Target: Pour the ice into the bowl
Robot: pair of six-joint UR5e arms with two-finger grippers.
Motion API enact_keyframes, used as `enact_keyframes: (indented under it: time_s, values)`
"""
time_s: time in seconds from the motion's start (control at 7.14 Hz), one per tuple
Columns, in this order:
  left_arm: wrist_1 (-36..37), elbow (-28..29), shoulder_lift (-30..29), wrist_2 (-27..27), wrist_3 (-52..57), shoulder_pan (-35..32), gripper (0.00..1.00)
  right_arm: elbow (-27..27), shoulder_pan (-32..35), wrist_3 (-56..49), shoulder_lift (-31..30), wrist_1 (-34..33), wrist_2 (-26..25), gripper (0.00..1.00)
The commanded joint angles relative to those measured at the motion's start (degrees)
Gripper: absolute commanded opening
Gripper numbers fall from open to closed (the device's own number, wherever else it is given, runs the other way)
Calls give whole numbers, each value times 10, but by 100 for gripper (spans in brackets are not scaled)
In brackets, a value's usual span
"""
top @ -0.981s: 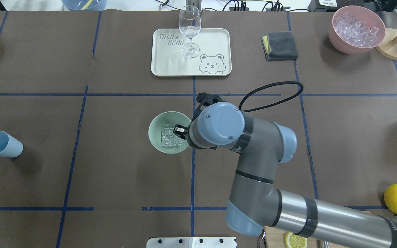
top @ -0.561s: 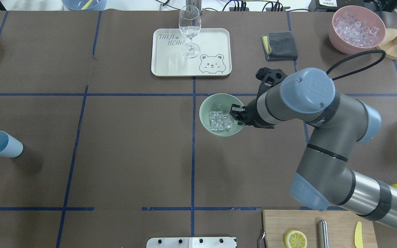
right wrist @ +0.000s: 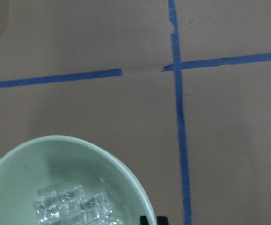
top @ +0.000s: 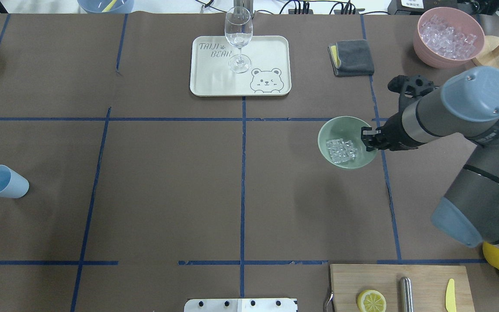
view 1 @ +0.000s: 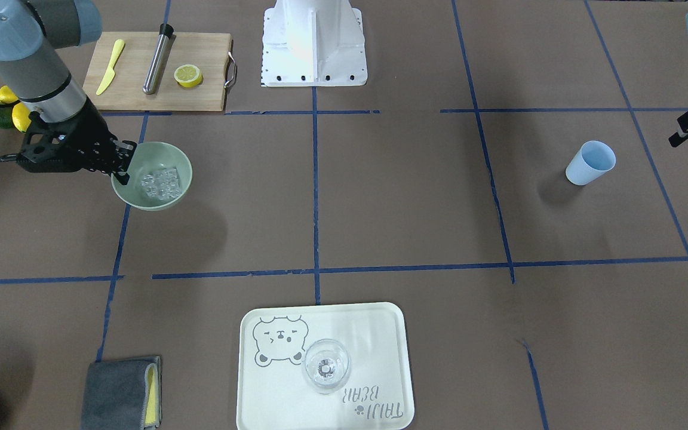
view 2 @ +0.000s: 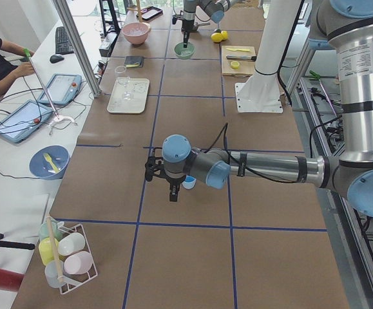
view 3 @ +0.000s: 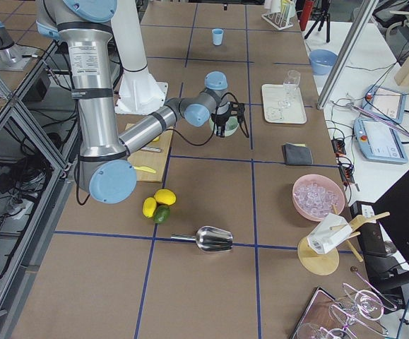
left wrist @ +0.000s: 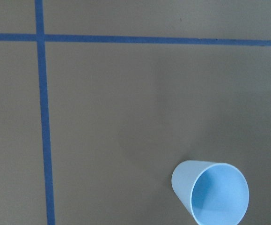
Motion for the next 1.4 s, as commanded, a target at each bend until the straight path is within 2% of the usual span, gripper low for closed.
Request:
enact_keyframes:
  time_s: [0.0,0.14,0.42,0.56,0.98,1.26]
  values:
    - [162,-4,-76,44,100,-43,100,-19,16,-43,-109,129,18,0]
    - [168,-8,-77,38,121,-64,100,-42,35,-84,-132,157,31,0]
    - [165,-11,-67,41,118,-65,100,-105,103,-149,-131,174,80,0]
    - [165,-21,-67,41,117,-65,100,-107,111,-147,-131,174,100,0]
    - [164,-22,-67,42,118,-65,100,-126,108,-141,-120,174,101,0]
    - [164,-22,-67,42,118,-65,100,-154,108,-119,-90,174,104,0]
